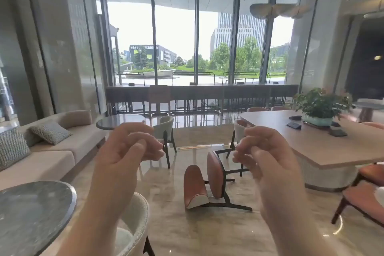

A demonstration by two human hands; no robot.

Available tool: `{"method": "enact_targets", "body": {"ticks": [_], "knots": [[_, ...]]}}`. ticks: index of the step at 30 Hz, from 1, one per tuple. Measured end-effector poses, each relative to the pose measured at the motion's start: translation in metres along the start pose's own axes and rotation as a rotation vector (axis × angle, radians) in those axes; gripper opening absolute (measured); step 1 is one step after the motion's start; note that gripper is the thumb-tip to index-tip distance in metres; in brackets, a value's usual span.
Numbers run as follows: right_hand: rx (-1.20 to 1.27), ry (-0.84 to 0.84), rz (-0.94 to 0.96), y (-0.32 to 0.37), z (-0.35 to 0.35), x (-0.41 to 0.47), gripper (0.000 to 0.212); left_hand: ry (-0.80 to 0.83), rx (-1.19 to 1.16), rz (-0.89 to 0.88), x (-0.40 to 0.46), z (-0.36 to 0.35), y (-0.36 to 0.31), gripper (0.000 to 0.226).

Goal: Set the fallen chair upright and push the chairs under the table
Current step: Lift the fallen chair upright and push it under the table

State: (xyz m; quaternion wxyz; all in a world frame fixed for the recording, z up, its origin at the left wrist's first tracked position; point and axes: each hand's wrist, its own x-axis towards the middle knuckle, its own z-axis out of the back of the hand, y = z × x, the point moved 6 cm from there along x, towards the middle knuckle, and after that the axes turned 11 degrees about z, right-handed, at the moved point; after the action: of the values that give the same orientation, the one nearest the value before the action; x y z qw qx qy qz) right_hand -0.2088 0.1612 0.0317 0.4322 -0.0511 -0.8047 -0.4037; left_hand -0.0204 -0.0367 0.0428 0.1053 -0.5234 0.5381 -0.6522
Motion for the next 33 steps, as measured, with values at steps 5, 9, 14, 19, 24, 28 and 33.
{"method": "enact_targets", "body": {"ticks": [5, 9, 14, 19, 24, 28, 33], "knots": [[-0.037, -0.016, -0.029, -0.065, 0.001, 0.03, 0.032, 0.039, 0.002, 0.054, 0.054, -0.006, 0.063, 0.038], [-0.05, -0.035, -0.027, -0.114, 0.018, 0.061, 0.035, 0.047, -0.002, 0.08, 0.096, -0.023, 0.109, 0.038], [-0.098, -0.012, -0.053, -0.18, 0.047, 0.11, 0.034, 0.067, 0.022, 0.106, 0.153, -0.067, 0.17, 0.037], [-0.121, -0.002, -0.051, -0.246, 0.081, 0.176, 0.035, 0.049, 0.038, 0.149, 0.217, -0.119, 0.237, 0.035], [-0.105, 0.043, -0.103, -0.33, 0.105, 0.233, 0.041, 0.022, 0.053, 0.185, 0.27, -0.152, 0.308, 0.035], [-0.048, 0.015, -0.213, -0.393, 0.11, 0.256, 0.04, 0.022, 0.089, 0.216, 0.299, -0.161, 0.349, 0.038], [-0.078, 0.048, -0.301, -0.468, 0.108, 0.28, 0.031, -0.014, 0.081, 0.298, 0.337, -0.16, 0.417, 0.033]]}}
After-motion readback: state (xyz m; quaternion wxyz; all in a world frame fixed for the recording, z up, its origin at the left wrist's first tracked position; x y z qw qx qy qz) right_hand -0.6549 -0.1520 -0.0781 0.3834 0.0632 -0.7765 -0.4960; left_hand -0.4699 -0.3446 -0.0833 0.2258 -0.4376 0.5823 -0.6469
